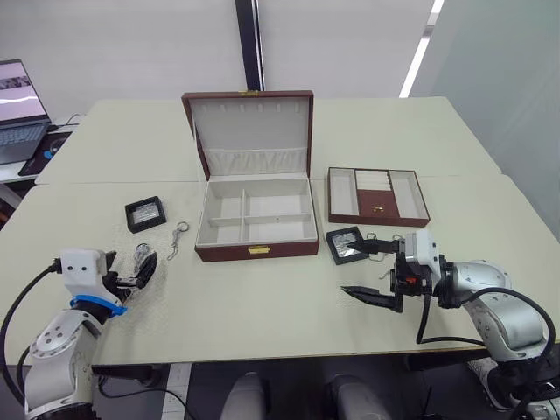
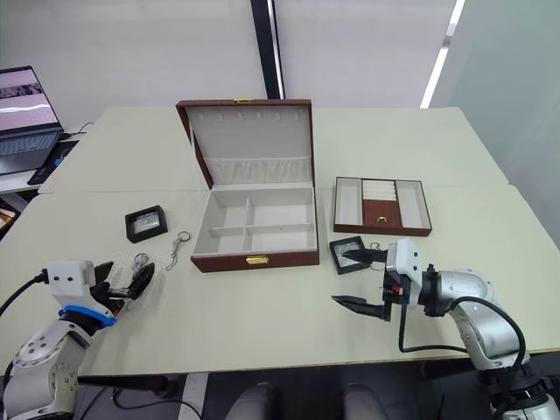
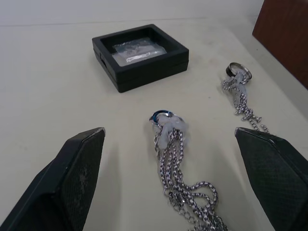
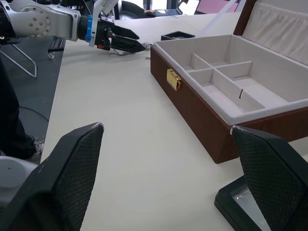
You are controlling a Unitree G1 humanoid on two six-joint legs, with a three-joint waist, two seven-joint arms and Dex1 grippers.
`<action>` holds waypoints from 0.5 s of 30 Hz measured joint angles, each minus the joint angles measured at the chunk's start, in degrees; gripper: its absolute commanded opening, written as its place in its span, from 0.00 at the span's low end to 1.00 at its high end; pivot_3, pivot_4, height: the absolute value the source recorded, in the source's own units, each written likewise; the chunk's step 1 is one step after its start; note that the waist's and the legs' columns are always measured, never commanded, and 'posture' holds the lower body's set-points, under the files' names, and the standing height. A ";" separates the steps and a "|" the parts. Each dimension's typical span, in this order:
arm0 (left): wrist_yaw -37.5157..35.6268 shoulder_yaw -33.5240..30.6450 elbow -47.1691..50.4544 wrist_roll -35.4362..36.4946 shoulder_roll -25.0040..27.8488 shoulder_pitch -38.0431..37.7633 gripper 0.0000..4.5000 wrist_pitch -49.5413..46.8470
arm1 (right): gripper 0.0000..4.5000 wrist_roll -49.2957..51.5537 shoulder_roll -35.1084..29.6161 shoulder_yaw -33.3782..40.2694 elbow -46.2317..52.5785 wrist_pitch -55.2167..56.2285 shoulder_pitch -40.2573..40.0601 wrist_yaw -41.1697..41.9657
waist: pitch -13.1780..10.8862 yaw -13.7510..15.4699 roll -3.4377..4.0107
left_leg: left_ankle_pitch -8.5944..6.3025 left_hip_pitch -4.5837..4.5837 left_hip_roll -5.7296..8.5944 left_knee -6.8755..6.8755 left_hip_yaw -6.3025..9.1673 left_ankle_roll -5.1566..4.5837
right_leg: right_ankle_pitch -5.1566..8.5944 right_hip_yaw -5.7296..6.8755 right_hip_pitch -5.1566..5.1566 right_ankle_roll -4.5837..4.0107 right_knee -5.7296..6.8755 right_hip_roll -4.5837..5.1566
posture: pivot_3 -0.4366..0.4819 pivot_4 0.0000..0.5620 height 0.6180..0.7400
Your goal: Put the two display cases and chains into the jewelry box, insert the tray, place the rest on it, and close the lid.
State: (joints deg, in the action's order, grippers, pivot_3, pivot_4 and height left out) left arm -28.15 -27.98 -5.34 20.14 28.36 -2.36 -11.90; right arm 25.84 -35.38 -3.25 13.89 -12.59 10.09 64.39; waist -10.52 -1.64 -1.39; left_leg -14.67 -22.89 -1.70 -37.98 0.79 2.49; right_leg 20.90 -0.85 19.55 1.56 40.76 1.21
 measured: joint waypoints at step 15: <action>-0.03 0.66 0.04 0.33 0.26 -0.25 1.00 -2.01 | 1.00 0.03 -0.29 -0.09 0.59 -0.68 -0.37 -0.66 | 0.00 0.01 0.00 | 0.00 0.01 0.00 0.00 0.00 0.00 | 0.00 0.00 -0.01 0.00 0.00 0.00 | 0.48 0.27 1.00</action>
State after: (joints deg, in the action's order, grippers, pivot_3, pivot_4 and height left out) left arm -28.18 -27.32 -5.30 20.47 28.62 -2.61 -13.91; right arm 25.87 -35.67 -3.34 14.48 -13.27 9.73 63.73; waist -10.52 -1.63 -1.39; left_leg -14.67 -22.87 -1.69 -37.97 0.79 2.49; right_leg 20.90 -0.86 19.54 1.56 40.75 1.21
